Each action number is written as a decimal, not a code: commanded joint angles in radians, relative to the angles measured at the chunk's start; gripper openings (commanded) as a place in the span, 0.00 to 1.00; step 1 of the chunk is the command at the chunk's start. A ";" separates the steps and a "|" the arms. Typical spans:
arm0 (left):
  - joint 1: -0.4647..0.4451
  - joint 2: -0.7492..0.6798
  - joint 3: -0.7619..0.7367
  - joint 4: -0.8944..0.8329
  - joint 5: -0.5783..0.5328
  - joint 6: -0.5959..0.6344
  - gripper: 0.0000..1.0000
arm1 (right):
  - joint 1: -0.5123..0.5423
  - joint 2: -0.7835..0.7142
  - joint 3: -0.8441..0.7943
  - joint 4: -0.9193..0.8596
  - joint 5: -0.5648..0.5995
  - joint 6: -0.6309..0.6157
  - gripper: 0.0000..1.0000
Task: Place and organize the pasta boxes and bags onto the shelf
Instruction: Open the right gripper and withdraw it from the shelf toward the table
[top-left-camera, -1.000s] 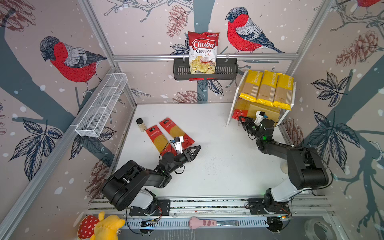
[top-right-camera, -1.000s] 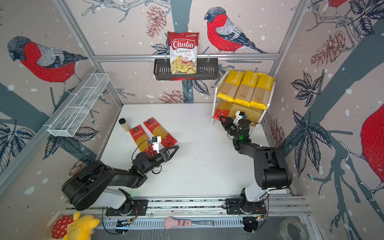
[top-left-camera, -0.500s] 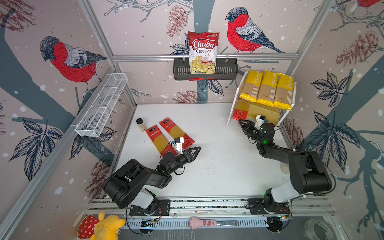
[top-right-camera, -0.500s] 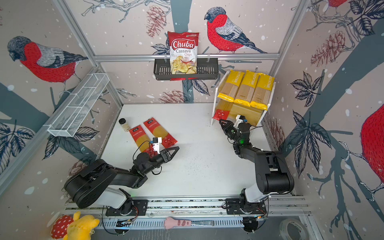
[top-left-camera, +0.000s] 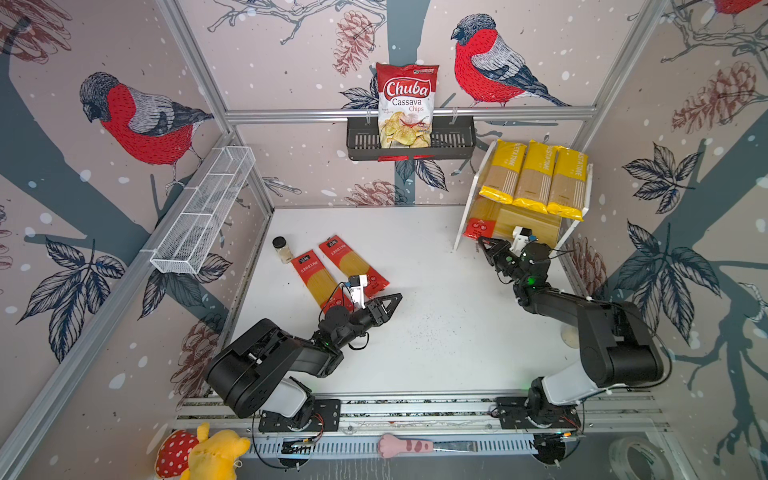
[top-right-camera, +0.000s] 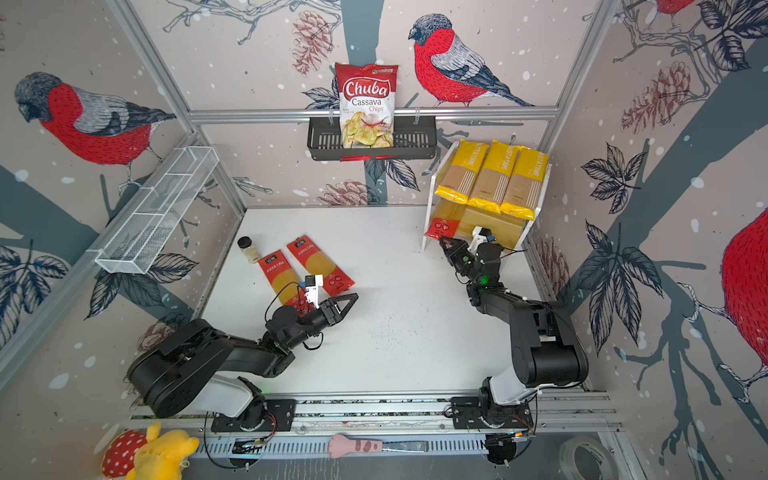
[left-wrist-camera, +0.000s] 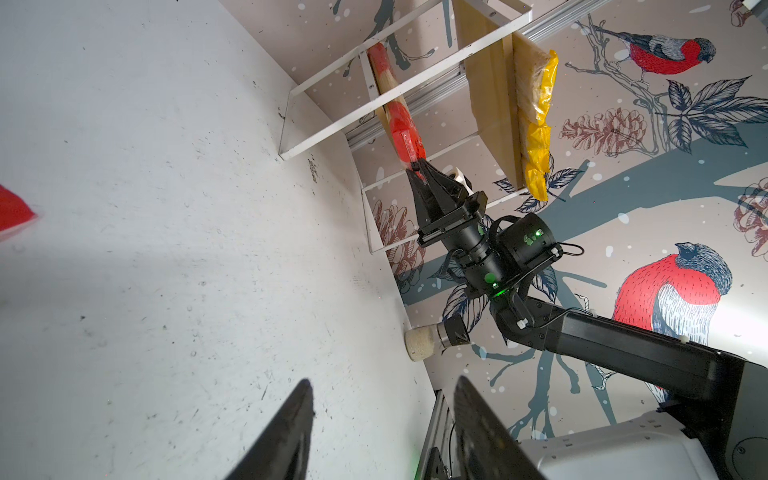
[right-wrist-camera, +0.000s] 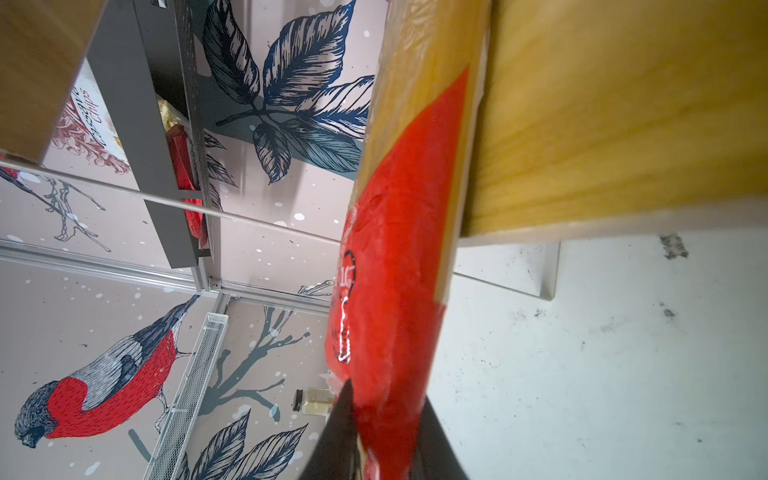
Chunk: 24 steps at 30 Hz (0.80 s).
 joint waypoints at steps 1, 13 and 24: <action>-0.002 -0.007 0.001 0.029 -0.006 0.016 0.54 | 0.000 -0.012 -0.008 0.019 0.004 -0.006 0.28; 0.000 -0.313 0.081 -0.488 -0.132 0.272 0.55 | 0.044 -0.112 -0.114 -0.006 0.037 -0.004 0.53; 0.035 -0.535 0.173 -1.078 -0.458 0.440 0.59 | 0.379 -0.262 -0.218 -0.155 0.316 -0.013 0.55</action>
